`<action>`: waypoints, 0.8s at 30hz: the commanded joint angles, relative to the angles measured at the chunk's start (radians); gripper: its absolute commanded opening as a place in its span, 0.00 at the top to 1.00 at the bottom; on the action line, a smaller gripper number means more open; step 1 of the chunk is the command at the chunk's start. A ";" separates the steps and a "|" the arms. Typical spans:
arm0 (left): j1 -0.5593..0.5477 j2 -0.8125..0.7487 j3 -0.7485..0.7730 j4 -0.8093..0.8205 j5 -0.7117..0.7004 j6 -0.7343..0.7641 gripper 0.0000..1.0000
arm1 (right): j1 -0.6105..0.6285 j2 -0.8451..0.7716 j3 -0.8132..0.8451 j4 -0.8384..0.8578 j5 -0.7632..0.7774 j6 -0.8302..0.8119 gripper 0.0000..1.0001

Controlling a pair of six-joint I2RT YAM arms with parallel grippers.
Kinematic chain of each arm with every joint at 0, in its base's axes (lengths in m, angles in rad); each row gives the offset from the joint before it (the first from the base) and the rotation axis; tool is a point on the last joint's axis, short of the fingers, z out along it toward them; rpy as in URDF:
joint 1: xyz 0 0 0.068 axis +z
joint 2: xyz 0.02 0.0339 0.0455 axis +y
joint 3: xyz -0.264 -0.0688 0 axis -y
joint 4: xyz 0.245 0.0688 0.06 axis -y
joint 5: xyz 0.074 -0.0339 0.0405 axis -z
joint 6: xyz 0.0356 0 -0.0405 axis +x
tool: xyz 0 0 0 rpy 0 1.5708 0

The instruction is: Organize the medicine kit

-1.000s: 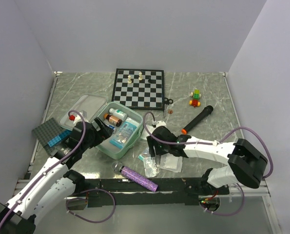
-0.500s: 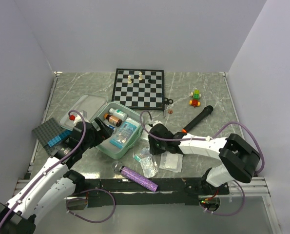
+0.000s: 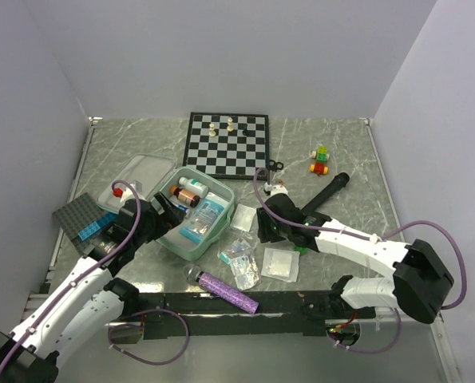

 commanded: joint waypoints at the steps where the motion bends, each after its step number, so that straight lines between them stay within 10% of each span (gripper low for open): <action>1: -0.001 -0.017 0.020 0.026 -0.024 0.013 0.01 | -0.004 -0.065 0.007 -0.186 0.088 0.050 0.46; 24: -0.002 -0.041 0.010 0.024 0.002 0.004 0.01 | 0.020 0.058 -0.076 -0.240 -0.014 0.132 0.64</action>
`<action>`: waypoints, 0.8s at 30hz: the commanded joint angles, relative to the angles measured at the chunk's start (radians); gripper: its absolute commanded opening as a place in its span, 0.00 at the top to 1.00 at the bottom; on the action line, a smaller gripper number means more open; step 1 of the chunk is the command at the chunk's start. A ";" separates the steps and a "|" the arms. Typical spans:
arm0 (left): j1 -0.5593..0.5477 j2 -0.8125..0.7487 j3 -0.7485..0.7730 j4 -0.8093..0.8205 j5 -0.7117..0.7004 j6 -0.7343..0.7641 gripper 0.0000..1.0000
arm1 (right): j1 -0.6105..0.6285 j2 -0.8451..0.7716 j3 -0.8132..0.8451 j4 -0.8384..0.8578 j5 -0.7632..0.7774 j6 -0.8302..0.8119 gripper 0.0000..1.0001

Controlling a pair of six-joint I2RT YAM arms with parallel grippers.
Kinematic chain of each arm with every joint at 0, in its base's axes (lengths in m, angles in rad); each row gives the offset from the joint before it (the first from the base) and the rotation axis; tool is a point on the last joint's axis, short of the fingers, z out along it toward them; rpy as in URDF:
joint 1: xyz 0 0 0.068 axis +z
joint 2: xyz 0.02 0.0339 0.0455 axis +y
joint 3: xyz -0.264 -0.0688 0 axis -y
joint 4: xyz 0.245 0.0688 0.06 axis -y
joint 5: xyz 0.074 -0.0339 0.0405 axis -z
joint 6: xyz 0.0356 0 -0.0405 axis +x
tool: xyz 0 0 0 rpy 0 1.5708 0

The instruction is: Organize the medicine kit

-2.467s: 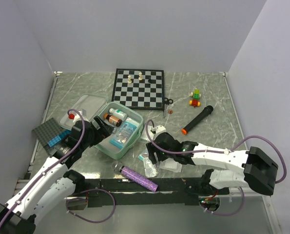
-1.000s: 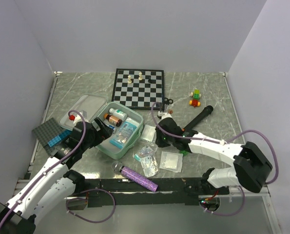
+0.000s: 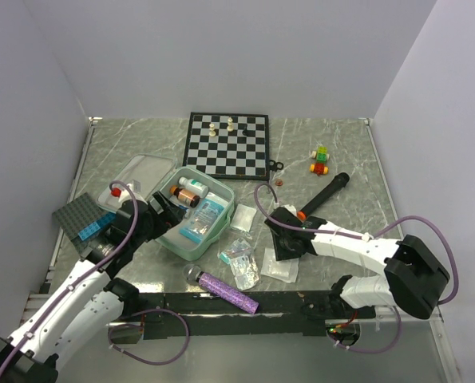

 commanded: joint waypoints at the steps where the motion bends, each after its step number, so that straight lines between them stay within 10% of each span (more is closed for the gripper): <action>1: -0.001 -0.015 0.011 0.008 -0.004 0.006 0.01 | 0.007 0.027 -0.008 0.014 -0.021 0.019 0.67; 9: -0.001 -0.023 0.016 0.004 -0.013 0.010 0.01 | 0.007 -0.017 0.064 -0.039 0.026 0.000 1.00; 24: -0.002 -0.044 0.095 -0.067 -0.079 0.015 0.01 | 0.036 -0.160 0.343 0.161 -0.032 -0.389 1.00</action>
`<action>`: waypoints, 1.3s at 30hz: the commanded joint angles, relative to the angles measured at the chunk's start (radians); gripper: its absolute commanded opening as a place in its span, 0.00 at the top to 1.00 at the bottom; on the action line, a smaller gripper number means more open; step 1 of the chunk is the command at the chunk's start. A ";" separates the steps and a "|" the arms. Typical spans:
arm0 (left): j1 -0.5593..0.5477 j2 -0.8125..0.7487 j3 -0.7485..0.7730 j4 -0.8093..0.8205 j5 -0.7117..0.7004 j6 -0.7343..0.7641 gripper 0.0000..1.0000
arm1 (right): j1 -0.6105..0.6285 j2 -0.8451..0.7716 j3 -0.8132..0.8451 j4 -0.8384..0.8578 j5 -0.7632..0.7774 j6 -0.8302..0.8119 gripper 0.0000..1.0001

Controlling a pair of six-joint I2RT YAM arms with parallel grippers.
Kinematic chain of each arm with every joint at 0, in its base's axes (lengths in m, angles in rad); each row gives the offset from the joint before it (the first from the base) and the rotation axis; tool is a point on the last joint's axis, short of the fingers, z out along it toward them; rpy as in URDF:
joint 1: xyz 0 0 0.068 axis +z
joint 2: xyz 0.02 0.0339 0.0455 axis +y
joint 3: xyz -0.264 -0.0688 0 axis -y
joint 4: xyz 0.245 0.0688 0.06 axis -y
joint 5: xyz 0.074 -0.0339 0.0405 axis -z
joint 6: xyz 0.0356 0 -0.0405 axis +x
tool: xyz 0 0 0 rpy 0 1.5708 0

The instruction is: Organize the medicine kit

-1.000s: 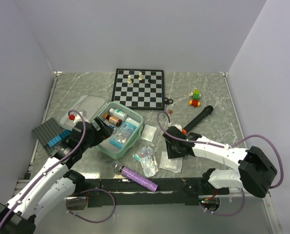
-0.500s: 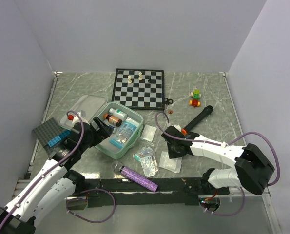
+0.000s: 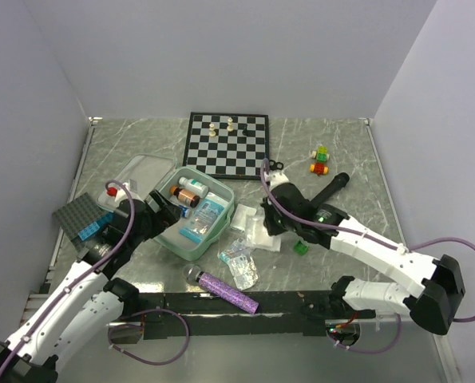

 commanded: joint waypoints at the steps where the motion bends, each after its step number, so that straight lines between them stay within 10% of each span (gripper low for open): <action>1: -0.001 -0.035 0.072 -0.030 -0.057 0.015 0.01 | 0.021 0.010 0.144 0.201 -0.063 -0.223 1.00; 20: -0.001 -0.316 0.083 -0.114 -0.224 -0.024 0.02 | 0.141 0.705 0.589 0.613 -0.244 -0.740 1.00; 39: -0.001 -0.353 0.083 -0.116 -0.230 -0.036 0.02 | 0.308 0.979 0.797 0.520 -0.226 -0.849 1.00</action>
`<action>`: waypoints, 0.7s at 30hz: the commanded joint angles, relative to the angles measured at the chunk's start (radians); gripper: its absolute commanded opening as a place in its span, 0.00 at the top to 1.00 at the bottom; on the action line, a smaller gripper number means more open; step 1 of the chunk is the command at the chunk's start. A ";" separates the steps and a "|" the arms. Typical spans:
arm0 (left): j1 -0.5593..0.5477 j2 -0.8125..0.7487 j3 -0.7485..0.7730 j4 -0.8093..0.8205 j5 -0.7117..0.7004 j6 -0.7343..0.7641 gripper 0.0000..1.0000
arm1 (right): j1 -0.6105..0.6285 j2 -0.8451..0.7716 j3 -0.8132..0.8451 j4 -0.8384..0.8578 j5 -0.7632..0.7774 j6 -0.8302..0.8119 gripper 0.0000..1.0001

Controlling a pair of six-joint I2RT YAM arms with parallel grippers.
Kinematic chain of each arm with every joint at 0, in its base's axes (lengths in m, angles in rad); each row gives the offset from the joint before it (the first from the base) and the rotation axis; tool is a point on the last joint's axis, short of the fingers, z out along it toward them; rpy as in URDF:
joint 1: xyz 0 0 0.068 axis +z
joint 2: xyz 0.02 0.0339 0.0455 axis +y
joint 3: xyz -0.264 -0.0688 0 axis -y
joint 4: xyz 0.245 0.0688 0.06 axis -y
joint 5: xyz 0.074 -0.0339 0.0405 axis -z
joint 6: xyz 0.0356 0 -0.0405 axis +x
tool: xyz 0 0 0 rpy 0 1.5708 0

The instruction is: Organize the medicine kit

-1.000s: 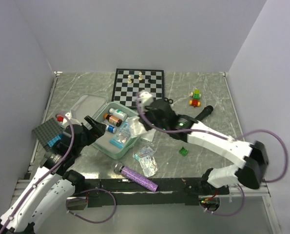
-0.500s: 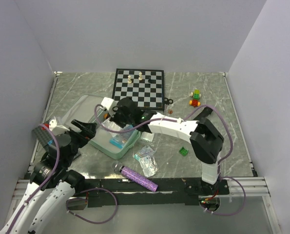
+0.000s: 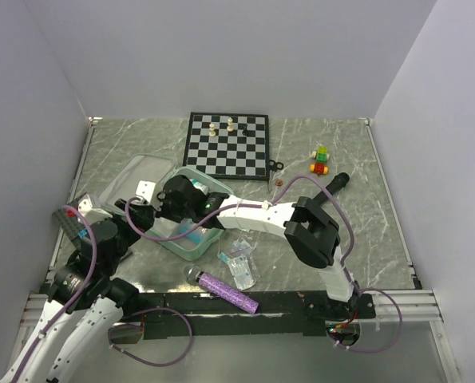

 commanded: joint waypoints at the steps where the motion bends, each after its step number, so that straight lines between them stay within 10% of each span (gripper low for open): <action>1: -0.005 -0.025 0.028 0.077 0.008 -0.019 0.02 | 0.040 0.053 0.064 -0.014 -0.016 -0.045 1.00; 9: -0.004 -0.036 0.028 0.061 -0.007 -0.023 0.02 | 0.043 0.094 0.087 -0.023 -0.002 -0.010 1.00; 15: -0.005 -0.038 0.027 0.065 -0.003 -0.023 0.02 | 0.043 0.042 0.059 0.004 0.012 0.041 0.44; 21: -0.005 -0.042 0.028 0.062 -0.007 -0.022 0.02 | 0.042 -0.062 -0.008 0.055 0.041 0.089 0.29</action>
